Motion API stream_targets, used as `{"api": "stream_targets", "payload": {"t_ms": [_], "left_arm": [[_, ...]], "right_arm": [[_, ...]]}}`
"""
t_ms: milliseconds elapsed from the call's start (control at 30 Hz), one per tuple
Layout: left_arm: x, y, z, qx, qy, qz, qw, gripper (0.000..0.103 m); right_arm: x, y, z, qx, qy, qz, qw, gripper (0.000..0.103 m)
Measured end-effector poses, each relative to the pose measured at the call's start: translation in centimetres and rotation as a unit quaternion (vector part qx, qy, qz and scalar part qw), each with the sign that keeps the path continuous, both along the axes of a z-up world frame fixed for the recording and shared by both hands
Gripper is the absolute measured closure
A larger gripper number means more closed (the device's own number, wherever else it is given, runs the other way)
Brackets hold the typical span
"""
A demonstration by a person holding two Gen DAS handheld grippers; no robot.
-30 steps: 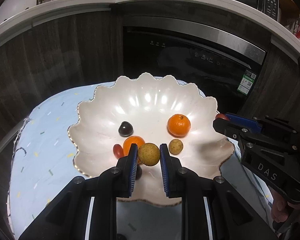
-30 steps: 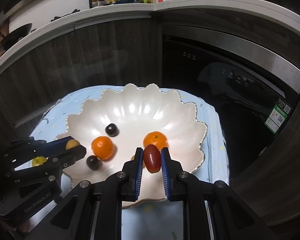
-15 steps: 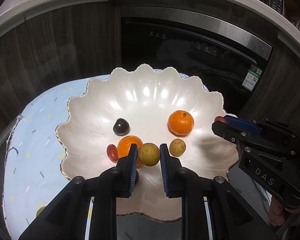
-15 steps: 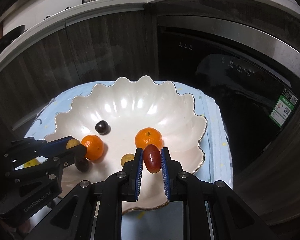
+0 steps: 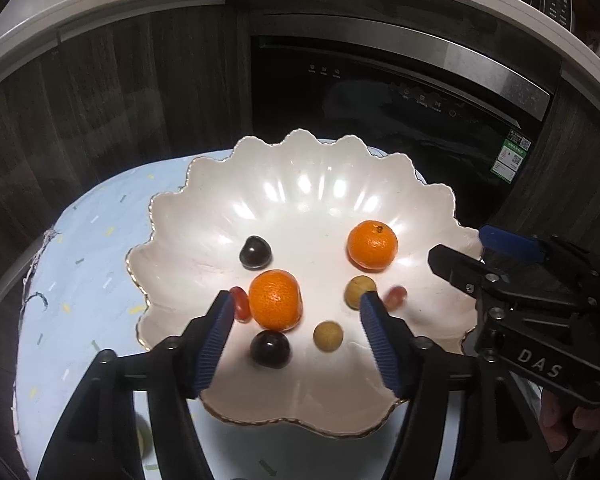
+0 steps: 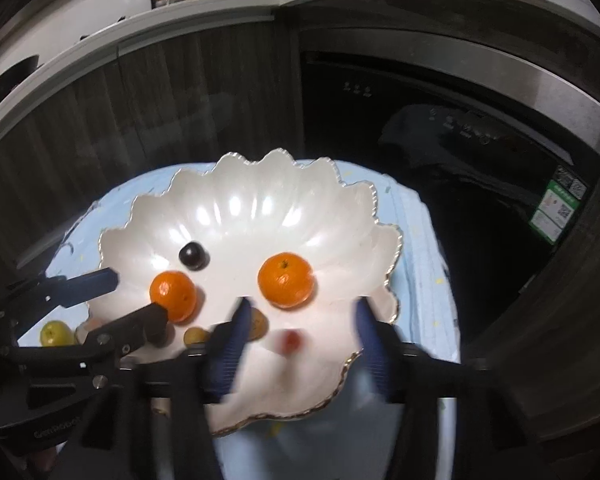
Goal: Organize fruits
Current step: 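Withdraw both open tools from the bowl toward the green pear and blueberry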
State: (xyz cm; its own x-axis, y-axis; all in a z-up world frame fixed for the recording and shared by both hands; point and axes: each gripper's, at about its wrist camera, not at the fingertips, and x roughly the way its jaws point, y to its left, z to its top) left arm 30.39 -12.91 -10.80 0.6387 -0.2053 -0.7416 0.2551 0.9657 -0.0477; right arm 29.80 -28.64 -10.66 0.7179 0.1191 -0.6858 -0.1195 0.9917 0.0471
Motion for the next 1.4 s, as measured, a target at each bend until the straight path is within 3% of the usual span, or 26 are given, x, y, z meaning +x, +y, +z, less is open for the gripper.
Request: {"api": "stream_targets", "payload": {"t_ms": [200,300,1067,1400], "left_arm": [[-0.3,0.6,1.0,0.003,-0.016,0.016,0.9997,0.015],[-0.4,1.1,1.3,0.003,-0.019,0.024,0.9995,0.011],[-4.9,5.6,4.8,0.002,-0.041,0.051,0.9978,0.008],[-7.5,8.3,5.1,-0.002,-0.047,0.053,0.9975,0.008]], "right_arm": [[-0.1,-0.2,0.7,-0.007,-0.005,-0.014,1.0,0.033],[-0.2,-0.4,1.0,-0.006,-0.009,-0.022,1.0,0.03],[-5.2,3.4,4.9,-0.019,-0.045,-0.031,0.998,0.028],[-8.0,4.7,5.4,-0.012,-0.055,-0.067,0.996,0.028]]}}
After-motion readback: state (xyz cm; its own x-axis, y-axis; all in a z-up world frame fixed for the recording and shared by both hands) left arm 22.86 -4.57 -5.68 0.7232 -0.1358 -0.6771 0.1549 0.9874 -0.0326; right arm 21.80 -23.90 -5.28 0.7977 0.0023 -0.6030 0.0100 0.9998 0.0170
